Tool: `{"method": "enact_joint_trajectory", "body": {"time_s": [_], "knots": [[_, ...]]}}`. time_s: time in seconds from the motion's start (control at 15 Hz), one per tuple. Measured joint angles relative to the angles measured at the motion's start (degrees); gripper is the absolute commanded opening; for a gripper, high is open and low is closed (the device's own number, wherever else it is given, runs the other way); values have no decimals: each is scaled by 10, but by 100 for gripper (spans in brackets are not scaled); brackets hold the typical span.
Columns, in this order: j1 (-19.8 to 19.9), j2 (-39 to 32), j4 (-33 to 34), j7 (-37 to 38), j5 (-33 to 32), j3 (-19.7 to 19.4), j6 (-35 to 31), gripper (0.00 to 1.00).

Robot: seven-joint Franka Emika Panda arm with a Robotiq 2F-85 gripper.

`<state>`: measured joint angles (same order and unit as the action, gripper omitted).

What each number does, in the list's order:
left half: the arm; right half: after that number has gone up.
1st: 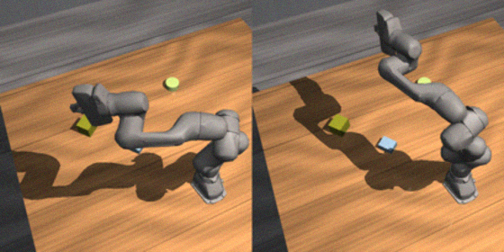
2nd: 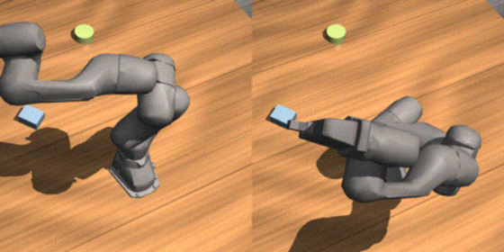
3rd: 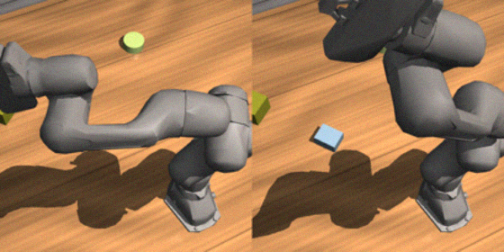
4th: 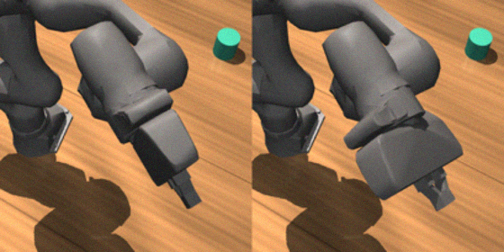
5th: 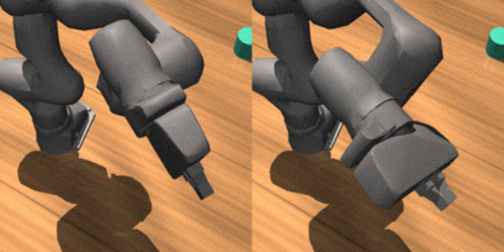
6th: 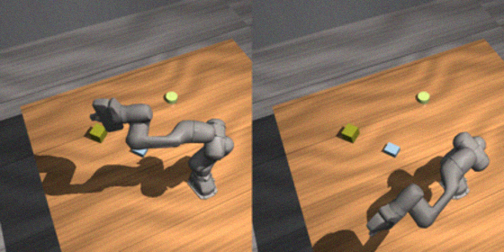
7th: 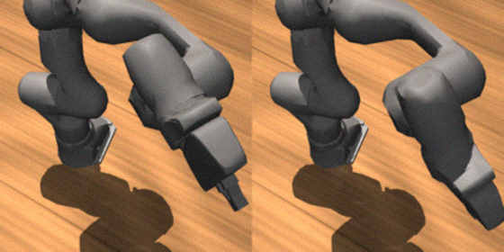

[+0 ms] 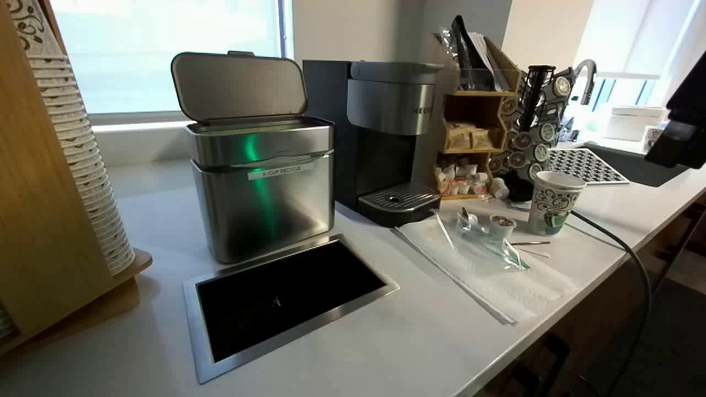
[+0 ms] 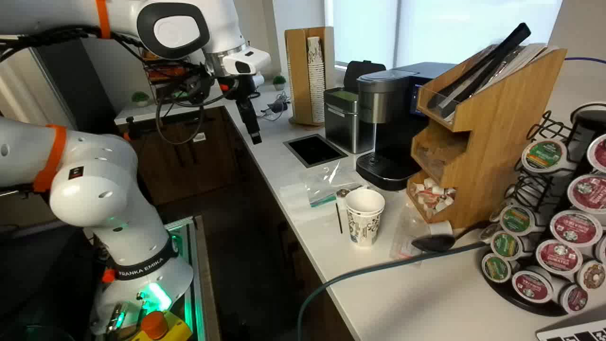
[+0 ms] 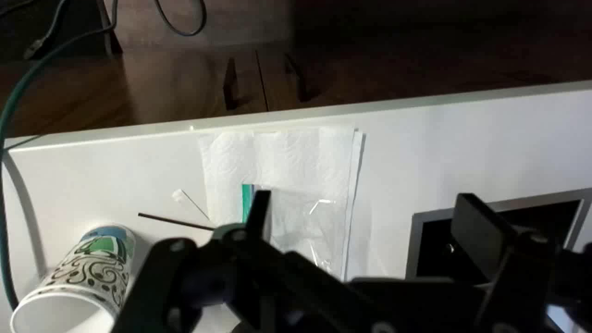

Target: Place the tongs inside the cup

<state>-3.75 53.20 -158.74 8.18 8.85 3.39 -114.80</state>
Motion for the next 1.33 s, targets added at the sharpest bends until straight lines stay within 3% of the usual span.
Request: {"method": "enact_joint_trajectory", "body": {"time_s": [0.8, 1.07, 1.33], "knots": [[0, -10, -22, 0, 0, 0, 2, 100], [30, -11, -2, 0, -62, 19, -86, 100], [85, -36, 12, -3, -150, 25, -222, 100]]}}
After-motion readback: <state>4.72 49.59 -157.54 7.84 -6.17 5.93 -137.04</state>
